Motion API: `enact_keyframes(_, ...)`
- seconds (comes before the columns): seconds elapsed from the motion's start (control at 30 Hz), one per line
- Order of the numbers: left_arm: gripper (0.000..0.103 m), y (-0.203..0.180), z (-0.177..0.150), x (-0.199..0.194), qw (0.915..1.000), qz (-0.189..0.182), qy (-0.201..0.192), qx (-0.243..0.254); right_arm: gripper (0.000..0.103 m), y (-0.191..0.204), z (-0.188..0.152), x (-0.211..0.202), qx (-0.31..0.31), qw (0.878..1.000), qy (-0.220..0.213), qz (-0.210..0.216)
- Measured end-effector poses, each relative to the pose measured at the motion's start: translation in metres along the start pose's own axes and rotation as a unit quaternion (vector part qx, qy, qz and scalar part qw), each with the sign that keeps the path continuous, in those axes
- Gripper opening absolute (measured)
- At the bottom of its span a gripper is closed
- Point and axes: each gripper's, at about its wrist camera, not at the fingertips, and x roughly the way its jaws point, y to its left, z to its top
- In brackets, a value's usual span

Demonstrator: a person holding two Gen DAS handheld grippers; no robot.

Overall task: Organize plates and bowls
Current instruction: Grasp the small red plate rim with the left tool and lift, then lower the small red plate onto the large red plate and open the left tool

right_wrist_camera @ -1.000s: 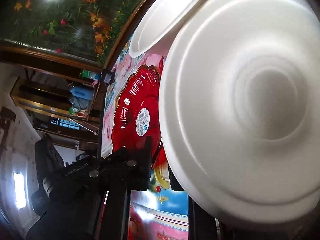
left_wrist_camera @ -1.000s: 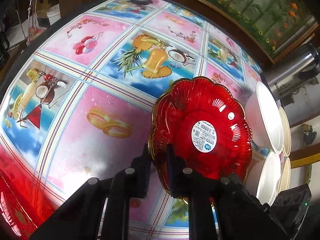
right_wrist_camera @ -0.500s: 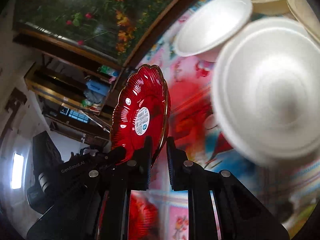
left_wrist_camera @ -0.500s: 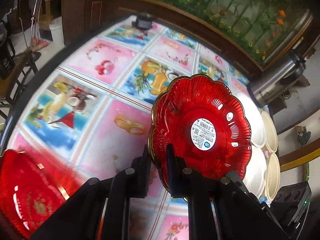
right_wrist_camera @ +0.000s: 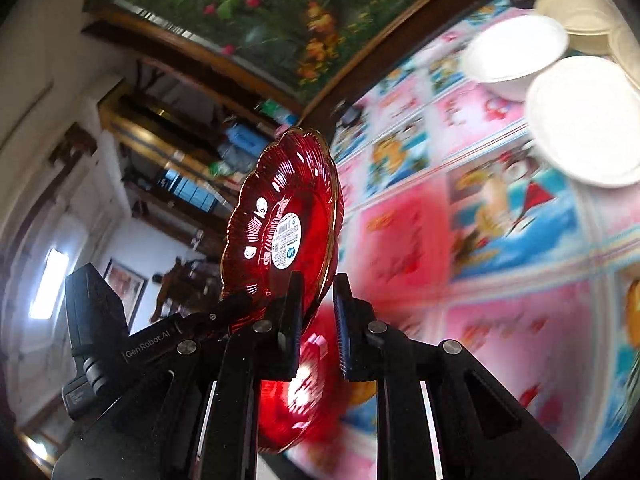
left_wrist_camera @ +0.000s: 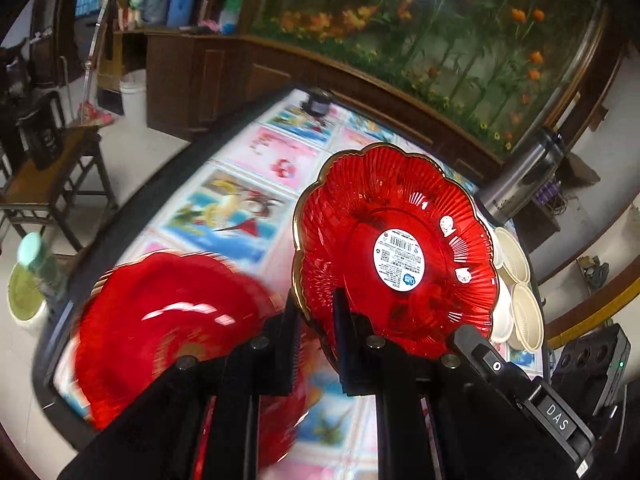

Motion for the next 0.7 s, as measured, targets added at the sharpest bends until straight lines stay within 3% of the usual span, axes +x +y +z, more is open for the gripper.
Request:
enact_keyframes(0.17,0.013,0.037,-0.018,-0.033,0.9994,0.027,-0.018,-0.01,0.014,0.032,-0.034,0.015,-0.031,0.998,0.044,0.014)
enact_keyframes(0.3,0.013,0.065,-0.033,-0.043,0.9987,0.042,-0.009,-0.026,0.014,0.047,-0.058,0.034,-0.053,0.995,0.085,0.008)
enact_keyframes(0.53,0.014,0.103,-0.055,-0.022,0.9957,0.058,0.037,-0.061,0.014,0.044,-0.086,0.074,-0.061,0.985,0.158,-0.032)
enact_keyframes(0.7,0.017,0.115,-0.061,-0.012,0.9938,0.061,0.061,-0.07,0.014,0.038,-0.091,0.097,-0.063,0.979,0.185,-0.059)
